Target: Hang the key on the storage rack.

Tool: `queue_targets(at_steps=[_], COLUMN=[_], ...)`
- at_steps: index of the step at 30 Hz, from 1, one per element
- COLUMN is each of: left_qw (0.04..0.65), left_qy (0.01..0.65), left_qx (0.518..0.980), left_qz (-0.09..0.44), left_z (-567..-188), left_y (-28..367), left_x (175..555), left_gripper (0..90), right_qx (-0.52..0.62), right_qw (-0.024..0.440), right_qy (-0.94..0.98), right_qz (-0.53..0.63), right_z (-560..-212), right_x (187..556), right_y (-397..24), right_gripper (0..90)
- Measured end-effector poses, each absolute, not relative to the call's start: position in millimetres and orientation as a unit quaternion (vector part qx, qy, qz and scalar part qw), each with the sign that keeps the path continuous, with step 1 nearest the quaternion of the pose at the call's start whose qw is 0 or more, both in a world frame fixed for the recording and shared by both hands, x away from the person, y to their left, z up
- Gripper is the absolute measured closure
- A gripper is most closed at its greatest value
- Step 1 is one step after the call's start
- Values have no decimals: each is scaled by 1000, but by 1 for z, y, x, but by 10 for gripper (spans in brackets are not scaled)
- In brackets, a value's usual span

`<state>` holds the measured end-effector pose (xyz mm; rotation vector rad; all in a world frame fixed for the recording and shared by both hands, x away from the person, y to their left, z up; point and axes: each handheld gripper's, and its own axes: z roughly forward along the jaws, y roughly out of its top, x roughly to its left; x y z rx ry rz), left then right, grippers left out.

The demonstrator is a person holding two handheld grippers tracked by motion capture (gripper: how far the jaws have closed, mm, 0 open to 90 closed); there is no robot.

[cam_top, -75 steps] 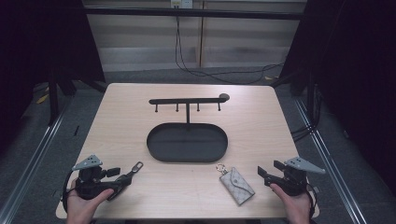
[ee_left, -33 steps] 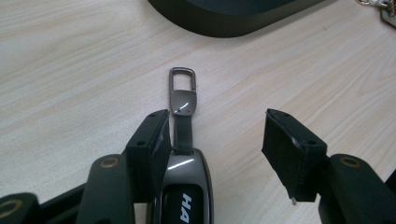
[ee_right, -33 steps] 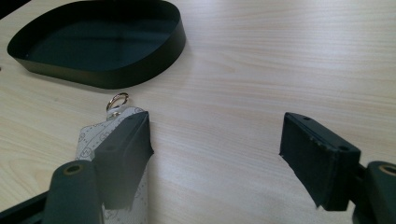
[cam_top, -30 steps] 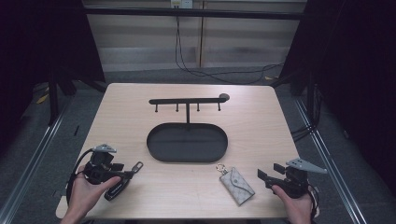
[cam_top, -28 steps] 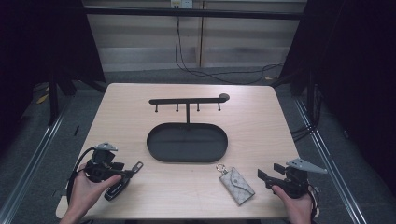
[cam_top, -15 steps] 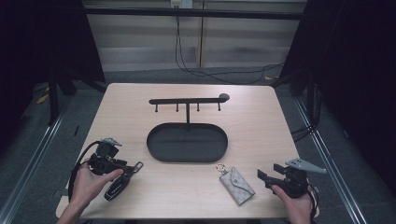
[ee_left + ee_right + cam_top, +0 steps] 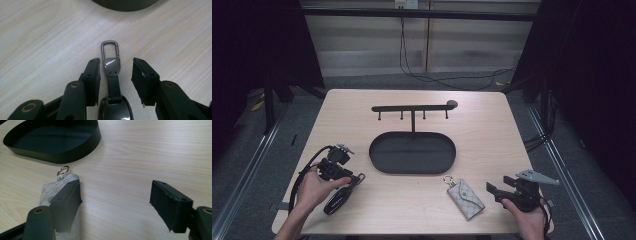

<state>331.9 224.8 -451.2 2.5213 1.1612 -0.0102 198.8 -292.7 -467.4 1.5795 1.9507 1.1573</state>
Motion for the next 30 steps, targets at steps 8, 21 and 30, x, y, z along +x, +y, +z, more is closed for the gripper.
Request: queue_targets(at_steps=[8,21,30], left_qw=[158,110,84], left_qy=[409,385,379], left_qx=[899,916,921], left_qz=[-12,8,15], left_z=[-459,-464,-465], left_y=[222,202,195], left_x=[339,339,342], left_gripper=[582,623,664], right_qx=[561,557,557], right_qw=[183,184,183], right_qy=[695,701,702], right_qz=[409,406,405], right_z=[-468,-468,-469], right_x=[200,200,201], right_y=[-292,-290,-290], right_gripper=[247,246,245])
